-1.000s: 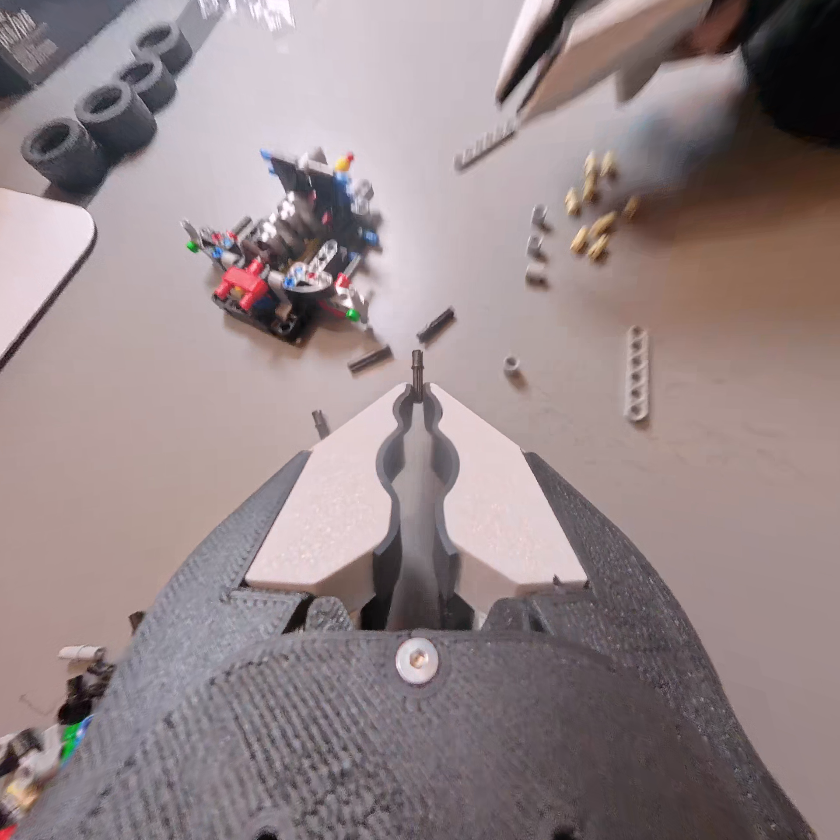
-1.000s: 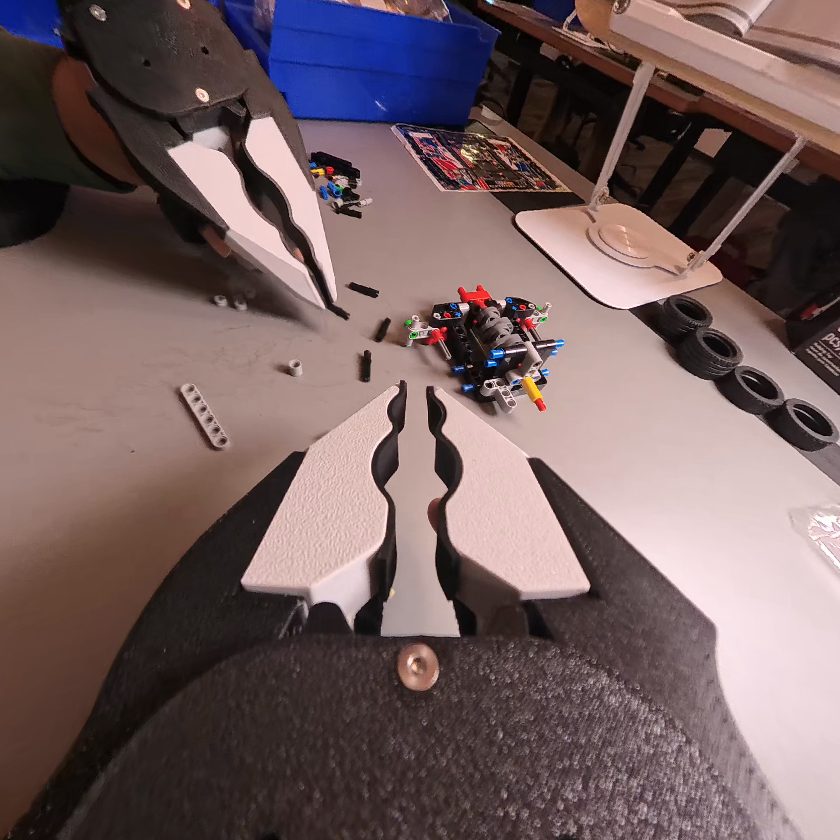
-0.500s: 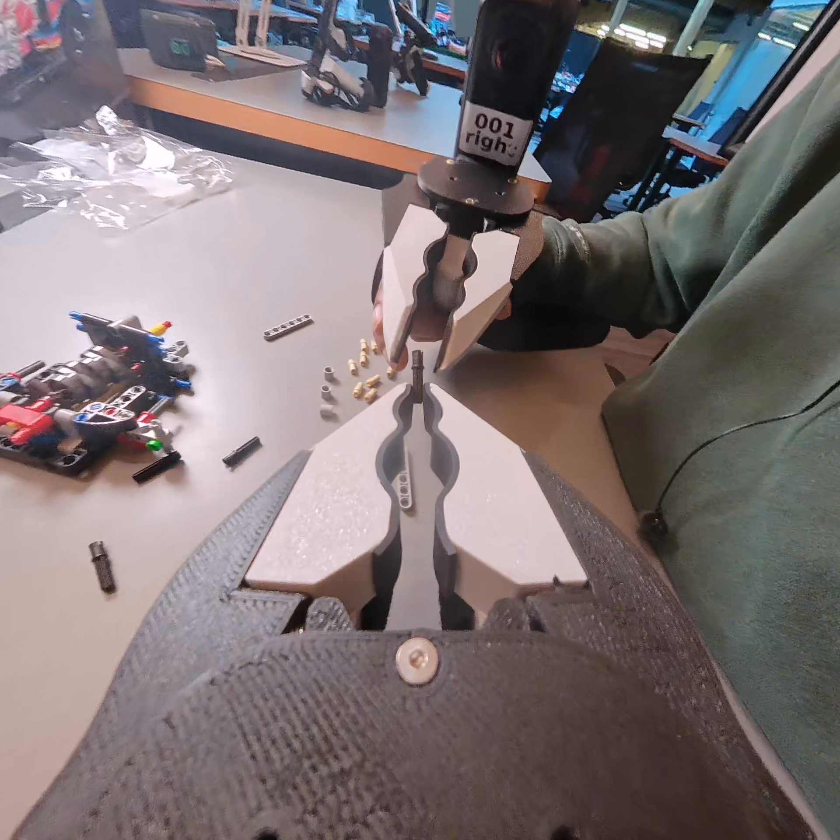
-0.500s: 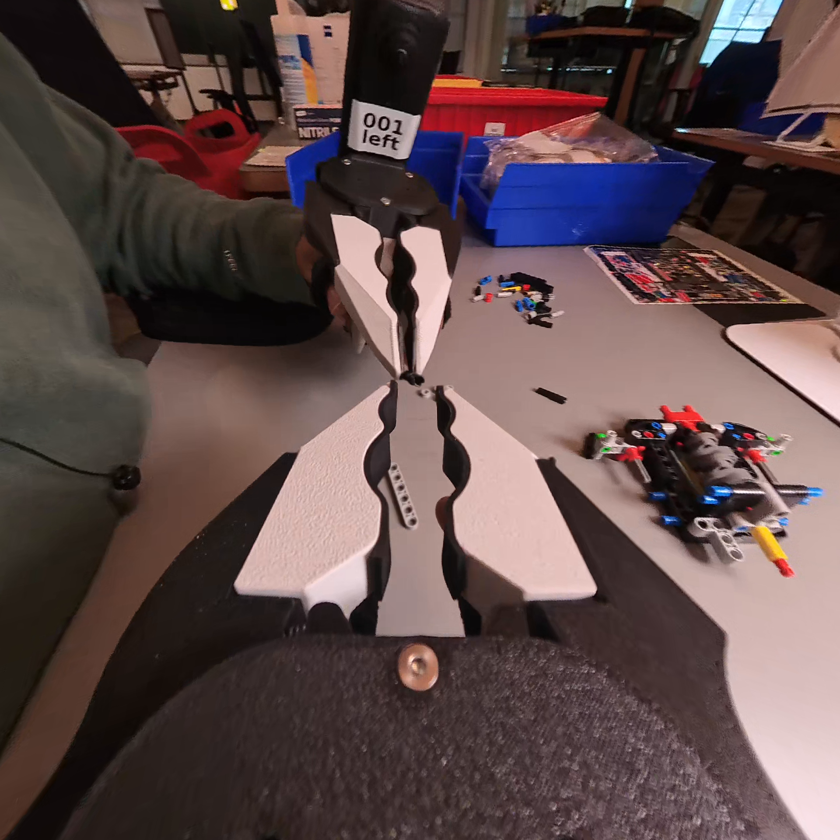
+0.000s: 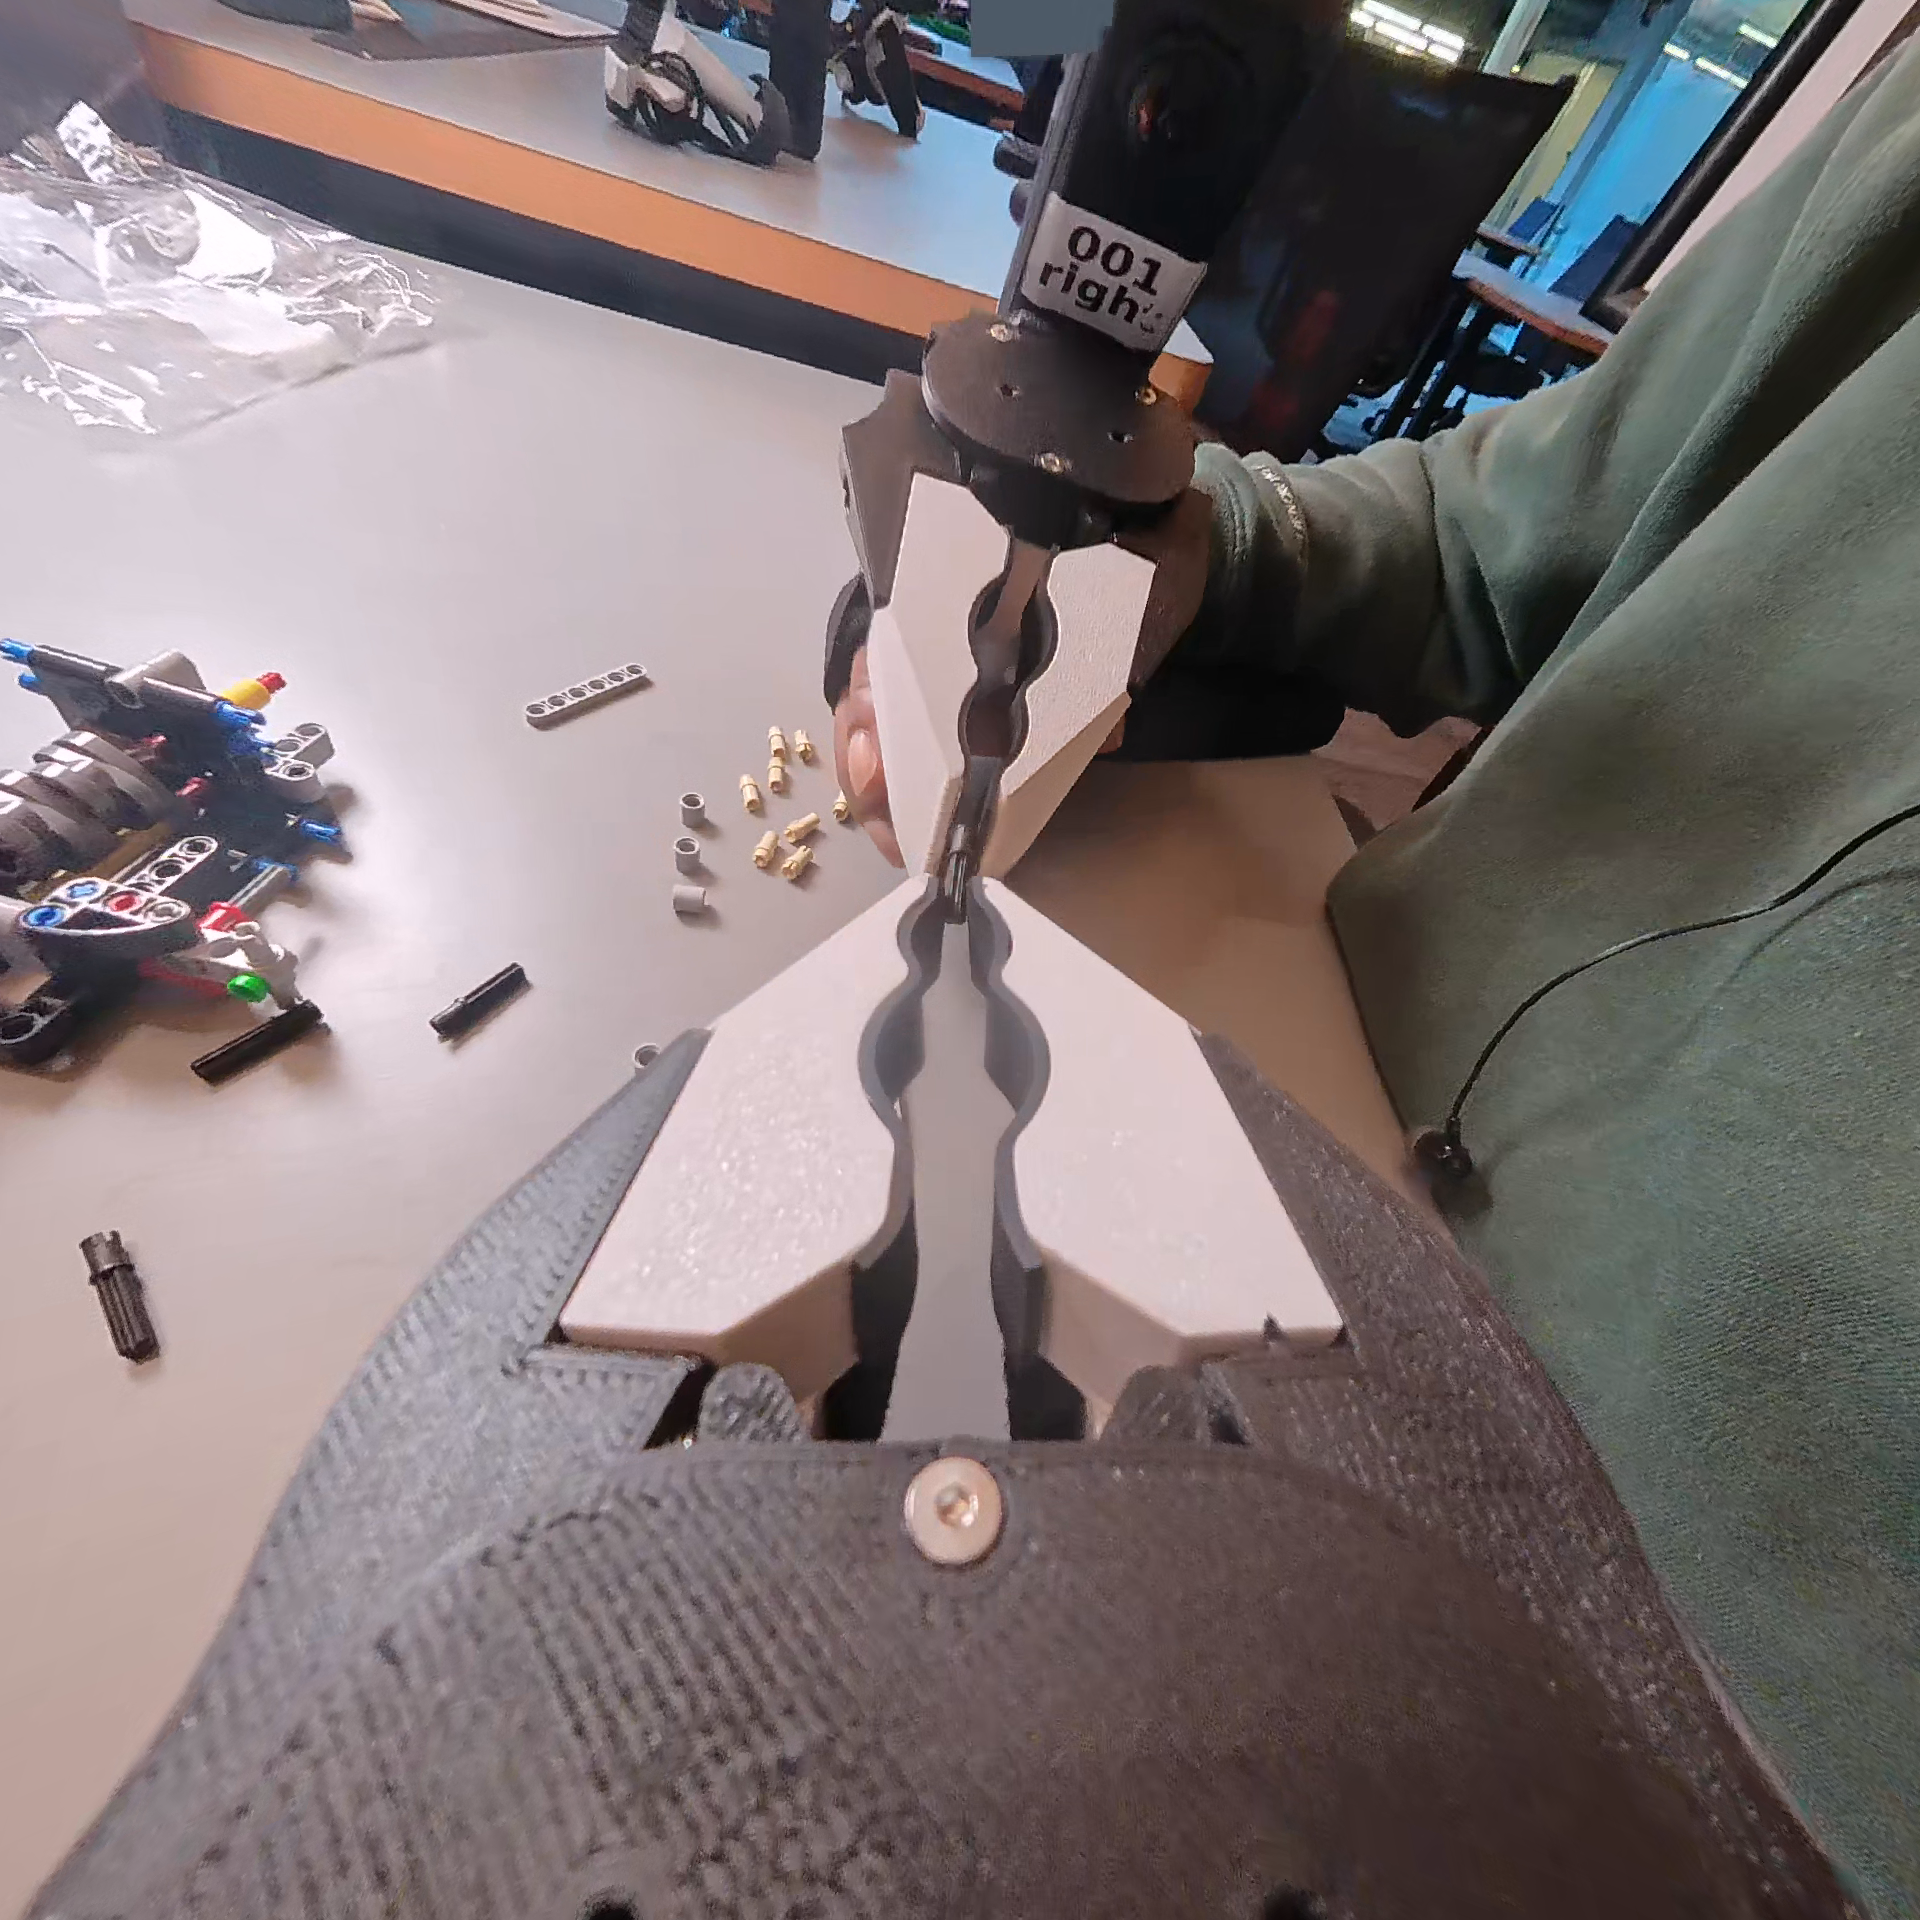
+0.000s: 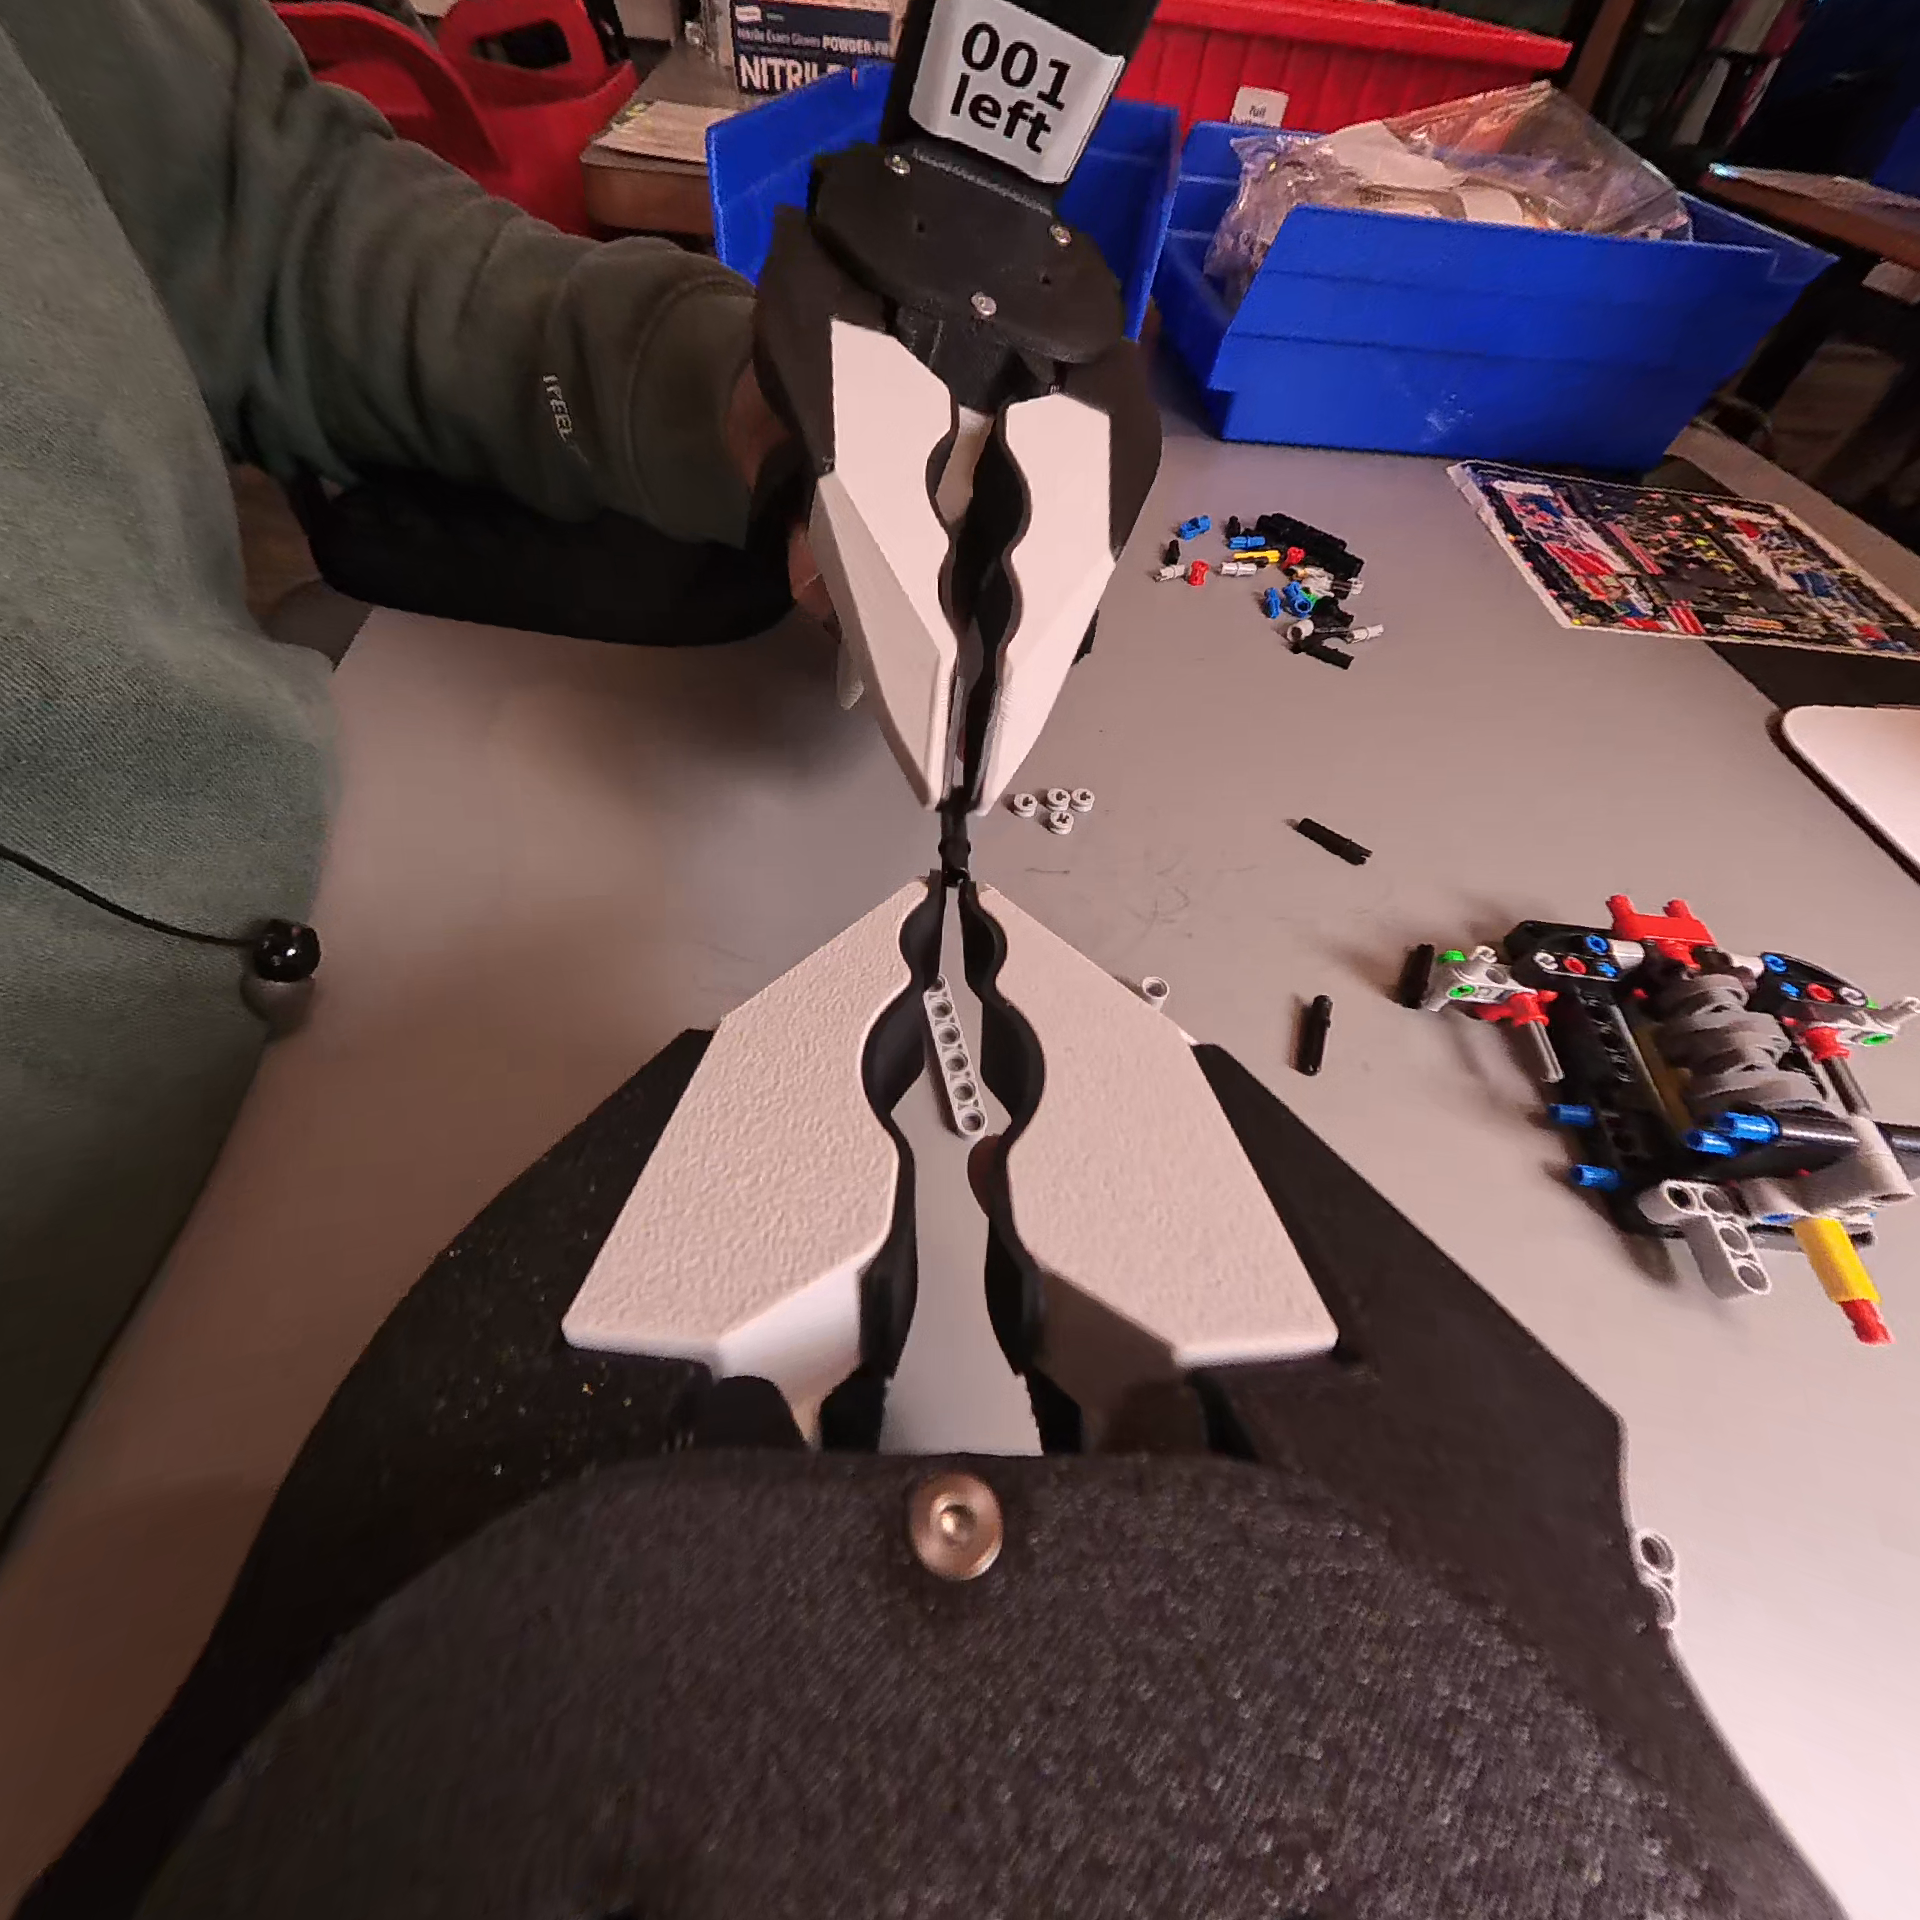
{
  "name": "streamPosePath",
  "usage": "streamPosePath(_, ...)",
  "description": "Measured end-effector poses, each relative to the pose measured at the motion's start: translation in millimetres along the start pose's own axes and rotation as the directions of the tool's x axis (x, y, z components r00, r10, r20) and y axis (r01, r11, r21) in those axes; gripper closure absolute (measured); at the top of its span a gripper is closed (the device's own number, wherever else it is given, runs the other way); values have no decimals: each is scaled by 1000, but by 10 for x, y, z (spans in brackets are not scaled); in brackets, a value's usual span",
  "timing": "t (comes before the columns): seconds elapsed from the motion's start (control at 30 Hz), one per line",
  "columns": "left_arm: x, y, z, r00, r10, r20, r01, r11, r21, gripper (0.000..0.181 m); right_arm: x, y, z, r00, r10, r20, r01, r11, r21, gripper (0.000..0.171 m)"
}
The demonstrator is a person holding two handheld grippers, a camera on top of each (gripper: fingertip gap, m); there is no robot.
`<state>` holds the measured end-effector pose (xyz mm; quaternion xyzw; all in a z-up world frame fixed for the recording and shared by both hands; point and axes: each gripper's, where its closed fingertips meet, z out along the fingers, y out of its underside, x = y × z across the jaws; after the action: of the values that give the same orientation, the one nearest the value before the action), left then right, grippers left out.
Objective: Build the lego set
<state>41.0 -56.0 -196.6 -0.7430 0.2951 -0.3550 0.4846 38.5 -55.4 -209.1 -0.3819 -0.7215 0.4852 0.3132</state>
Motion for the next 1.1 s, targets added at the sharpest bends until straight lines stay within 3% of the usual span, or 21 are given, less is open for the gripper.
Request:
streamPosePath(0.17,-39,-25,-34,1000,-26,8,26,999,19,180,0,74,36,1000,-20,-12,20,999,-40,171)
streamPosePath(0.37,-77,44,-44,999,-27,30,28,999,-25,180,98,50,10,998,-28,-61,26,999,-41,154)
streamPosePath(0.7,-56,131,21,998,-55,19,56,995,-77,180,41,160,108,987,-146,-72,136,982,-127,170)
streamPosePath(0.97,-86,14,-19,996,-87,15,87,996,9,180,101,95,102,991,-91,-101,83,993,-87,170)
streamPosePath(1.1,-78,-121,-109,997,-83,-10,83,992,98,167,173,-24,38,993,-13,-115,13,1000,-1,170)
